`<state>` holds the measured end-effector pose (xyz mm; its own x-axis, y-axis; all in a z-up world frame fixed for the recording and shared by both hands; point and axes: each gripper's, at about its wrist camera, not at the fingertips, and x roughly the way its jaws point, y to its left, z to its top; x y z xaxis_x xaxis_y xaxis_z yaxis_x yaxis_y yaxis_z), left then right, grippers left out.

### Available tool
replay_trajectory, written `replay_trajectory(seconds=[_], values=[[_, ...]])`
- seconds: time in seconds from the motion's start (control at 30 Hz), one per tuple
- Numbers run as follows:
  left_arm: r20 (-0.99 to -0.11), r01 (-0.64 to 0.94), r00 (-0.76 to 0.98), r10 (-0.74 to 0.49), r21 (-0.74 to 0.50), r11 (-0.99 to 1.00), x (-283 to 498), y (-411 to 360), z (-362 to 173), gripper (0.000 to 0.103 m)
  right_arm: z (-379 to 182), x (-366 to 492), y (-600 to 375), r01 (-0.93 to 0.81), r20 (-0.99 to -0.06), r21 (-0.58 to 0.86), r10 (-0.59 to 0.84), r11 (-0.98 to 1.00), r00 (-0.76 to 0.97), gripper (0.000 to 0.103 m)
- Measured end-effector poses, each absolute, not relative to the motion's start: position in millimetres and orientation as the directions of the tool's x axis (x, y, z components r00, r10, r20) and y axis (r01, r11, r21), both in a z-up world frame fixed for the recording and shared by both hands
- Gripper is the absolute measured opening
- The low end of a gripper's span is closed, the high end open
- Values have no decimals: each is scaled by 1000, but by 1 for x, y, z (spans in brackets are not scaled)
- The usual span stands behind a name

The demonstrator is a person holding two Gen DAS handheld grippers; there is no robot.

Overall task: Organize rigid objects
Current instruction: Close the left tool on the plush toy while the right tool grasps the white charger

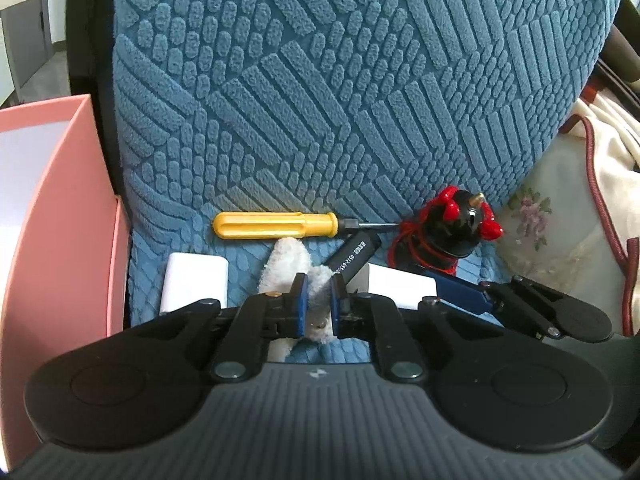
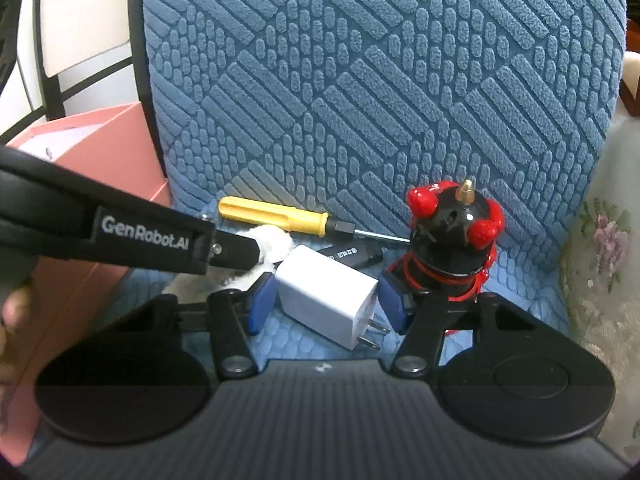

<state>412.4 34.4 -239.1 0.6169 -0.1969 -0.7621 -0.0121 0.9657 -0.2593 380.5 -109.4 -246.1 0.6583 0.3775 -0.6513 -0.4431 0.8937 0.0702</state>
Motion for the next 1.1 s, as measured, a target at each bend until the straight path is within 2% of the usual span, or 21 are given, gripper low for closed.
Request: replay_trajectory(seconds=[0.4, 0.6, 0.8, 0.97, 1.1], values=[[-751, 6, 617, -235, -294, 956, 366, 32, -223, 12, -230, 333, -139, -321, -713, 172, 342, 931, 612, 59], [-737, 18, 622, -266, -326, 945, 334, 28, -210, 10, -223, 313, -150, -279, -746, 172, 310, 945, 590, 59], [-742, 37, 619, -257, -299, 953, 308, 19, -205, 10, -218, 292, -158, -243, -758, 169, 284, 955, 588, 59], [-760, 65, 601, -245, -259, 964, 285, 10, -207, 10, -217, 280, -169, -105, -780, 237, 253, 966, 573, 59], [-781, 91, 577, -239, -229, 969, 270, -1, -218, 10, -216, 272, -168, -107, -788, 226, 246, 968, 565, 59]])
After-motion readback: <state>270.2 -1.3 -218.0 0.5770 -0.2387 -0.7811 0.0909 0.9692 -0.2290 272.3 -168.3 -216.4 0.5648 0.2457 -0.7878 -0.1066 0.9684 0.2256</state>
